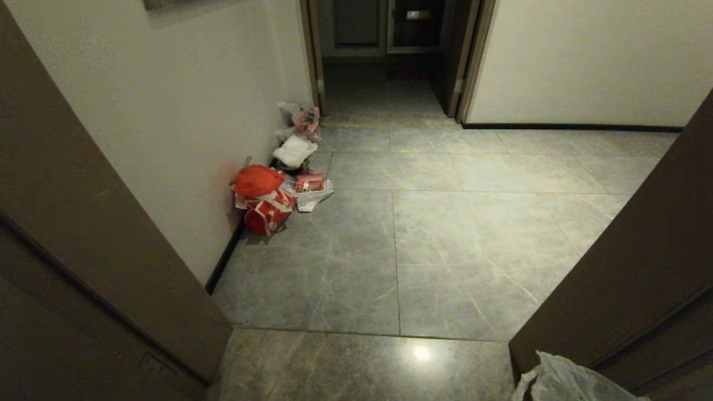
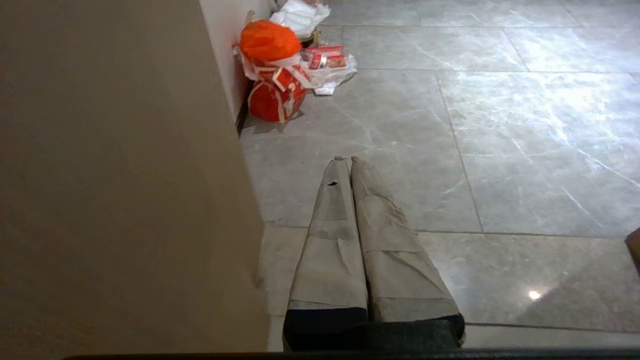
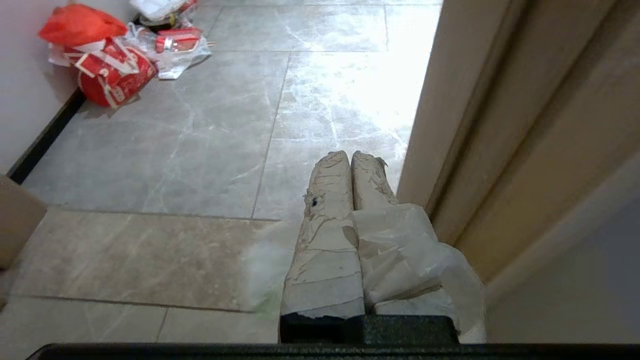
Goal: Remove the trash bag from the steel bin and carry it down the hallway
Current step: Put the trash bag at the door
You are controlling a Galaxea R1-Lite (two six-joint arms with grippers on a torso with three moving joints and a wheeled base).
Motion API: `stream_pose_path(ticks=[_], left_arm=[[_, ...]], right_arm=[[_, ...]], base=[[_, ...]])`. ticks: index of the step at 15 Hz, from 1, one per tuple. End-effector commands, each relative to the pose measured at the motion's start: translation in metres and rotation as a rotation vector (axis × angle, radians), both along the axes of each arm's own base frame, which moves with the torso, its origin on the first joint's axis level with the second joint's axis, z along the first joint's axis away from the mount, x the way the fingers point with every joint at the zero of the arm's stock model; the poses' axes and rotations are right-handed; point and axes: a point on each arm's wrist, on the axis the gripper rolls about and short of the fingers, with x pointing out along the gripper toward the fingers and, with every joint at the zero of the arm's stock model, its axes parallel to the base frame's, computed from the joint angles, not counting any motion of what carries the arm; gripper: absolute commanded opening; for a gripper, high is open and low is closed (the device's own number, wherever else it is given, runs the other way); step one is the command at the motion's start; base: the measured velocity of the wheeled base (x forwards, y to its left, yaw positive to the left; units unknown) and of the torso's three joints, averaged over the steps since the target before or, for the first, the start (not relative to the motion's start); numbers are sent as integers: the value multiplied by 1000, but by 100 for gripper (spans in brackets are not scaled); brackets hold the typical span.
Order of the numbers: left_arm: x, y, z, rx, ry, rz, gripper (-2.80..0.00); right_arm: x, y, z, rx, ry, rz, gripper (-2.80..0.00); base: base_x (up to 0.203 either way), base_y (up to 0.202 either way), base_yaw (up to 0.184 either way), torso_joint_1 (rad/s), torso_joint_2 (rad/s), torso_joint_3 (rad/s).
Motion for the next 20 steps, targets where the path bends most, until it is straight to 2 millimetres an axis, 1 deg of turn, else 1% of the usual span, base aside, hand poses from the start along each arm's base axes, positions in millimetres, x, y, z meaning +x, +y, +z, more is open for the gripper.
stream_pose_path(ticks=[1, 7, 20], left_arm=[[0, 0, 0, -1, 1, 2, -280], [0, 0, 0, -1, 1, 2, -280], [0, 0, 0, -1, 1, 2, -280]], right_arm=[[0, 0, 0, 0, 0, 0, -280], [0, 0, 0, 0, 0, 0, -280], [0, 0, 0, 0, -1, 0, -280]], base=[[0, 51, 11, -2, 3, -2], [14, 0, 0, 0, 1, 0], [191, 0, 1, 3, 1, 2]])
